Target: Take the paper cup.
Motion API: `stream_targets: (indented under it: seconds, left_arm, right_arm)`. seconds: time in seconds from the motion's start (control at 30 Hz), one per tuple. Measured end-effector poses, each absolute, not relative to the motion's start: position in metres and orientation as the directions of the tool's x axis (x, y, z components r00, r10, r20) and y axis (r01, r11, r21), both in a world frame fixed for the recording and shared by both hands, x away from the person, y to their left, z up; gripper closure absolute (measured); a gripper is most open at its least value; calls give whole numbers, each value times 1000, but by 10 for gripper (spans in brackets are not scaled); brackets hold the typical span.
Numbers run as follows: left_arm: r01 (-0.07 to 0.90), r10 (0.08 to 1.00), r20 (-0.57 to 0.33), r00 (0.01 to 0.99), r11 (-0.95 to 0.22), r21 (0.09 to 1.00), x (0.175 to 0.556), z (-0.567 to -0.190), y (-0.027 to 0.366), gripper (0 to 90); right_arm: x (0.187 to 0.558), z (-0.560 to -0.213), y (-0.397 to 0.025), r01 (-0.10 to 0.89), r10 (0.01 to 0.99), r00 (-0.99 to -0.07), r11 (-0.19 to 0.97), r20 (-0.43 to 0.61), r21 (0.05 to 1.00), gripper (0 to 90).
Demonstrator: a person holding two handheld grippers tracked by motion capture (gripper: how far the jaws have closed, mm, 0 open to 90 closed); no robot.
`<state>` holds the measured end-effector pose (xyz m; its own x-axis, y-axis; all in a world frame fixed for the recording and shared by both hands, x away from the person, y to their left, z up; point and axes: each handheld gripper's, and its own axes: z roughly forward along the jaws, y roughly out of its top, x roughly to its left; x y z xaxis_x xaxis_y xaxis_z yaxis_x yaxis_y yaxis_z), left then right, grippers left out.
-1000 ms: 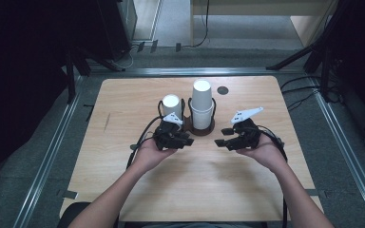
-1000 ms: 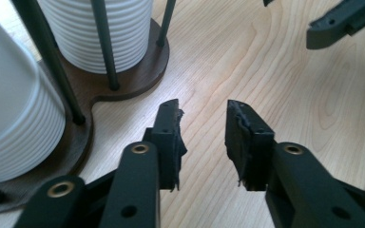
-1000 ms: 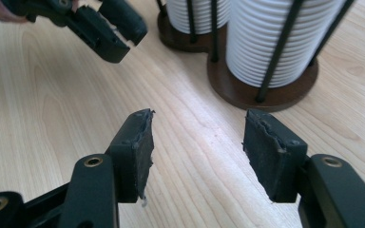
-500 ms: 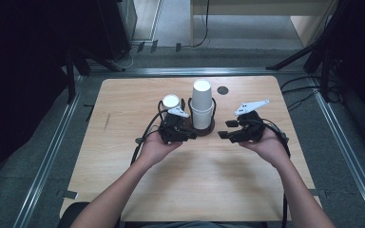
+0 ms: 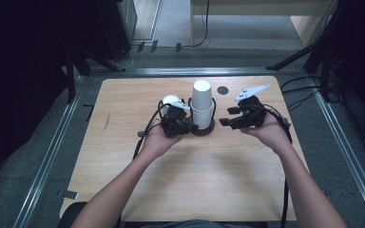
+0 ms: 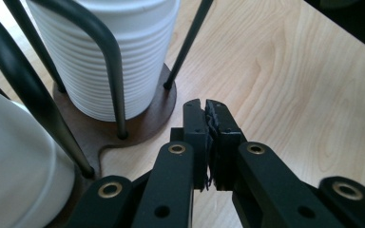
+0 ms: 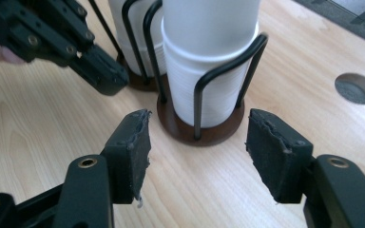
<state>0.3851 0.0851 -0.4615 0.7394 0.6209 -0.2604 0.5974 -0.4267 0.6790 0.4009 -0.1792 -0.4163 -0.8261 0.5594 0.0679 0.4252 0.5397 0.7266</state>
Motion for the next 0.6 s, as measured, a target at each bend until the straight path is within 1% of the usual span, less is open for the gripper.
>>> stream_targets:
  seconds: [0.1,0.17,0.3,0.37,0.6]
  left_arm:
    - [595,629,-251,735,-422,684,387,-457,85,886]
    - [599,633,-258,730,-411,687,389,-455,84,888]
    - [604,639,-259,724,-407,685,394,-451,79,888]
    - [608,643,-263,719,-399,687,396,-451,77,888]
    - [606,647,-269,714,-378,700,403,-449,71,887]
  right_arm:
    - [408,-408,-179,428,558,-826,526,81,735,405]
    - [412,-401,-176,420,560,-826,534,65,734,401]
    - [419,-389,-169,389,552,-834,548,29,740,363]
    - [424,-382,-165,388,565,-824,530,27,754,326]
    - [434,-377,-155,395,567,-823,534,30,747,297]
